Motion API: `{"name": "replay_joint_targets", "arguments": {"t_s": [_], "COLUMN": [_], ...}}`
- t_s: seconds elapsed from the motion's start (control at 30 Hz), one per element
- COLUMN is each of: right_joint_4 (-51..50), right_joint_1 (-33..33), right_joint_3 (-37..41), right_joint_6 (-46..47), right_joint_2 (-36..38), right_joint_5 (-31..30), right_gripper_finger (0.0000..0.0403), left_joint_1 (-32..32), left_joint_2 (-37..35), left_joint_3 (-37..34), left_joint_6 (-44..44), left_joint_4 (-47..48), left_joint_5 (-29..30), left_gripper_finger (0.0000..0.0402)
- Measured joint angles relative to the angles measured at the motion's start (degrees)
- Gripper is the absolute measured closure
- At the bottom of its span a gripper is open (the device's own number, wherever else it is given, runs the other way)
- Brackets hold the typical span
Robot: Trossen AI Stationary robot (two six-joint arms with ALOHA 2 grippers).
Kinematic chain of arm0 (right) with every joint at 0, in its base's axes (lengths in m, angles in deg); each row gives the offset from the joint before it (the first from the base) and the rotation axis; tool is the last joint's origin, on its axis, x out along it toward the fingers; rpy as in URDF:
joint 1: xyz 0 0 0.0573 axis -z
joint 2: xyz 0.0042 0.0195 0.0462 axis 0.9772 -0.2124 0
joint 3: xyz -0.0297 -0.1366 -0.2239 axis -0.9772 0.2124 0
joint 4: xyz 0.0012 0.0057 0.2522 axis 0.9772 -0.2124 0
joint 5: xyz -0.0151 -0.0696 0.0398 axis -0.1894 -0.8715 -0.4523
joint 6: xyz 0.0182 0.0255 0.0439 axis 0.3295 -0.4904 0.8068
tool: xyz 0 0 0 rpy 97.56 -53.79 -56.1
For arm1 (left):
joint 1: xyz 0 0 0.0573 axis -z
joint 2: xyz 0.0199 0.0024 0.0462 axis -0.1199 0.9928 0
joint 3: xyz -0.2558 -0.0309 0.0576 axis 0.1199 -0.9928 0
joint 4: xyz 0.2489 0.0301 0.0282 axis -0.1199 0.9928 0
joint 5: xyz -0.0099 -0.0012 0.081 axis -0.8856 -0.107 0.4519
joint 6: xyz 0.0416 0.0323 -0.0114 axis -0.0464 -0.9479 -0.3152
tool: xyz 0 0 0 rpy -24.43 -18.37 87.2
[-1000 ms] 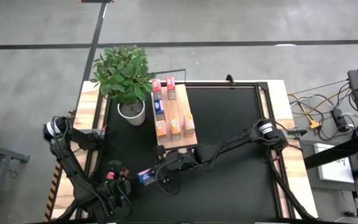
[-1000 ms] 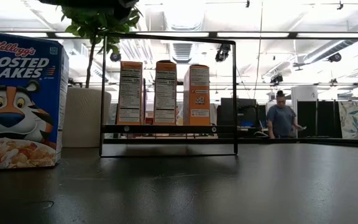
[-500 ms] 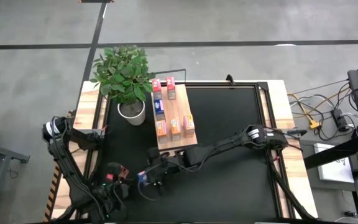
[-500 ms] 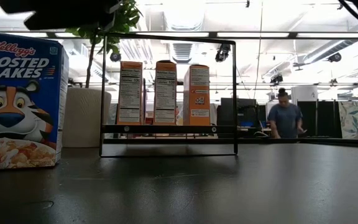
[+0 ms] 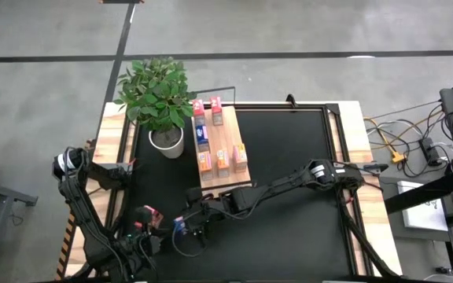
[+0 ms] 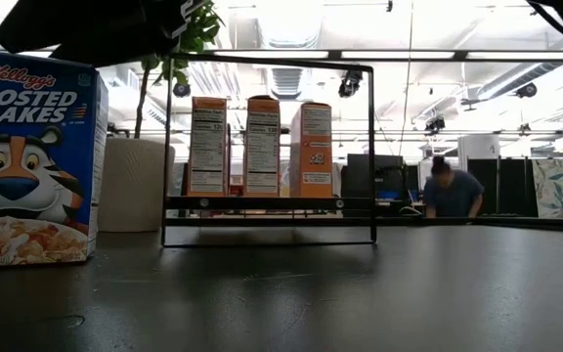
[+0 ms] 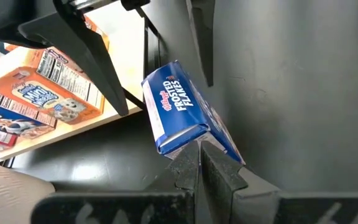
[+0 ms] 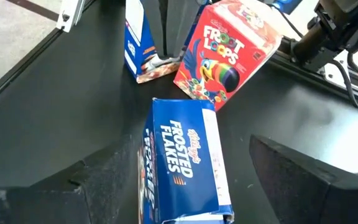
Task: Stack cereal on shelf
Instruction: Put the bottom blue cereal box on the shelf aligned with the other blue cereal box
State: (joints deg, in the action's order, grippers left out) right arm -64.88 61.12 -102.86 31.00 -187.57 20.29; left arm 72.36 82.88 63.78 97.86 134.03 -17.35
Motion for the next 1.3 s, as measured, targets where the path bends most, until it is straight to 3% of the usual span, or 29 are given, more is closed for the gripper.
{"name": "replay_joint_targets", "arguments": {"t_s": [0.67,1.3], "right_joint_4": [-1.1,-1.3], "right_joint_1": [-1.0,-1.1], "right_joint_3": [0.8,-0.9], "right_joint_6": [1.8,5.0], "right_joint_2": [-0.4,-0.4], "right_joint_5": [0.6,0.5], "right_gripper_finger": [0.0143,0.0252], "left_joint_1": [0.0,0.1], "left_joint_2": [0.0,0.0], "left_joint_3": [0.0,0.2], "left_joint_6": [0.0,-1.4], "left_joint_4": [-1.9,-1.9], "left_joint_5": [1.5,3.2], "left_gripper_finger": [0.0402,0.0402]}}
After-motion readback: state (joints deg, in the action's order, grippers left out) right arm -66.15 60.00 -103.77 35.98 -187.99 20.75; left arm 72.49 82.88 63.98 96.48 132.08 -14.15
